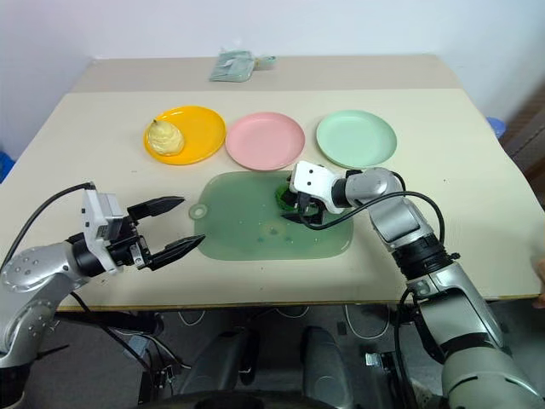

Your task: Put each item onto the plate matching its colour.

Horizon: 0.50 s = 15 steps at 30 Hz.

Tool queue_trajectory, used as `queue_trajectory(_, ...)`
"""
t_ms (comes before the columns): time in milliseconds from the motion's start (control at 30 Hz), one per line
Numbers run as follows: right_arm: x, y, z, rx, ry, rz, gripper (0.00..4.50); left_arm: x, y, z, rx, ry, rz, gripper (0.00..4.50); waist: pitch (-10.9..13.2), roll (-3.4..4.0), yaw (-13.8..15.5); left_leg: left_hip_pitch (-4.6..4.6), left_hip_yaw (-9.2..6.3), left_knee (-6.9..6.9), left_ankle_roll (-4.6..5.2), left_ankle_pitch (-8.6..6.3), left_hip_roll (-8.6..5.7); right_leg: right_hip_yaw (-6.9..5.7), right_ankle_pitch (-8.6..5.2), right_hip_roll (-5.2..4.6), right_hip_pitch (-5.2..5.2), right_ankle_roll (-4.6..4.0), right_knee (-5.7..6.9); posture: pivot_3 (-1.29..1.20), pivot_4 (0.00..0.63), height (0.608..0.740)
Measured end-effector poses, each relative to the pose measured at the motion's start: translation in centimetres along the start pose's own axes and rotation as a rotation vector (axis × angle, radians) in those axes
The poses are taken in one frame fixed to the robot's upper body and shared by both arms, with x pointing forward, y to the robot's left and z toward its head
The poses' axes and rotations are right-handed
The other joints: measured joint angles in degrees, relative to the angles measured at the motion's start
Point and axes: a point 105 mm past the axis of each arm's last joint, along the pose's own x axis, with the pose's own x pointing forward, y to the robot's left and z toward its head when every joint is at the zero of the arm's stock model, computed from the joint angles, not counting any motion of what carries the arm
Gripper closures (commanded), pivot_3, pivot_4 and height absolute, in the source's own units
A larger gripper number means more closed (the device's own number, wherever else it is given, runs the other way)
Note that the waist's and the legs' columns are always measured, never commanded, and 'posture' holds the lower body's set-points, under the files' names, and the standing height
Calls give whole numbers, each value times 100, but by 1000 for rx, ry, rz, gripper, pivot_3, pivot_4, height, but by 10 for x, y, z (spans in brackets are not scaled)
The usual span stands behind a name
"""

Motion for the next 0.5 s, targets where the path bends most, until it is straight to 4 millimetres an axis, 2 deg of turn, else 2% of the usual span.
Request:
queue_trajectory(67,0,-2,1,-9,0,-1,694,-1,-1,-3,-4,8,5,0,0,0,2,0,-1,-1,0,0,1,-1,0,2,0,0,0,0,150,740)
queue_trajectory(133,1,-3,3,-15,-3,-1,1580,-2,-1,-4,1,10,9,0,0,0,0,0,-1,-1,0,0,1,-1,0,3,-1,0,0,0,150,740)
queue_trajectory(500,-9,-10,11,35,-38,-25,1580,-6,3,-10,4,-2,41,0,1,1,7,0,-1,-1,0,0,1,0,0,1,-1,0,0,0,150,740)
